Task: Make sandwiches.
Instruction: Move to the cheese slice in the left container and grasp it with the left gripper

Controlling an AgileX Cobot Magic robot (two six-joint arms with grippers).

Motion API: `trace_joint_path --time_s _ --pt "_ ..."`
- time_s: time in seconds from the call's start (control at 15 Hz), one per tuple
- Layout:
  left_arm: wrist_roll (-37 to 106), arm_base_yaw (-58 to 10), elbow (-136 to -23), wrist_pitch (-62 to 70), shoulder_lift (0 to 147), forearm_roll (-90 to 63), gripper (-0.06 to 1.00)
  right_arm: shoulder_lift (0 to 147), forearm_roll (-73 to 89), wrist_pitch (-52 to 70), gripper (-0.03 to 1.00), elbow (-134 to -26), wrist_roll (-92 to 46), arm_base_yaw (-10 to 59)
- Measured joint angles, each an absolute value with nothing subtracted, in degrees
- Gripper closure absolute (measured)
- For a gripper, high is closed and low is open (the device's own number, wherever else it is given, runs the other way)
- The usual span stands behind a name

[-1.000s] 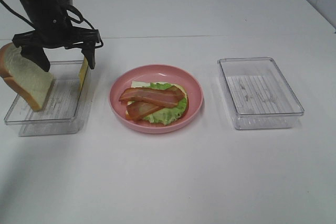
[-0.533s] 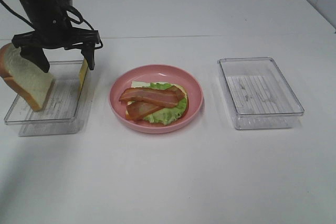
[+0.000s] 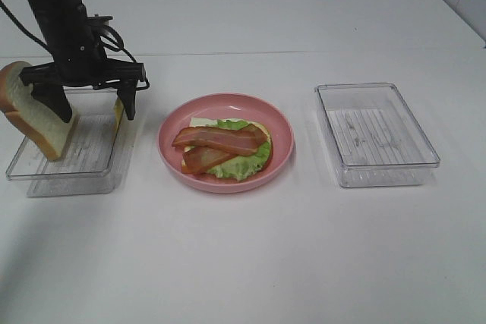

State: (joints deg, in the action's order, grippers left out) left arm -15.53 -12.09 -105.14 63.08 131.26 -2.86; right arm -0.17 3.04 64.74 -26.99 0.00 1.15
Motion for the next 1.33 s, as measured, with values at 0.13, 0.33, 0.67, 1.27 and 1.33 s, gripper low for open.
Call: trace_joint_path --time_s 0.13,0.33,0.67,1.27,1.33 --pt "-15.5 -12.1 -105.1 62.8 131.3 -2.9 0.12 -0.2 3.0 64.7 -0.01 -27.0 0.0 1.1" --pt "-15.5 -12.1 -105.1 61.6 131.3 -2.9 0.2 -0.2 3.0 64.7 -0.01 -27.0 0.0 1.1" --pt "-15.5 -12.1 -105.1 59.3 131.3 -3.3 0.33 -0.2 3.0 64.7 -0.01 -27.0 0.0 1.1" --pt "-15.5 -12.4 -105.1 57.5 131.3 -7.3 0.76 -0.2 3.0 64.7 -0.01 -27.0 0.0 1.1" --pt "-15.5 -12.4 -105.1 57.4 131.3 -7.5 0.82 -0.2 3.0 64.7 -0.01 -27.0 0.0 1.1"
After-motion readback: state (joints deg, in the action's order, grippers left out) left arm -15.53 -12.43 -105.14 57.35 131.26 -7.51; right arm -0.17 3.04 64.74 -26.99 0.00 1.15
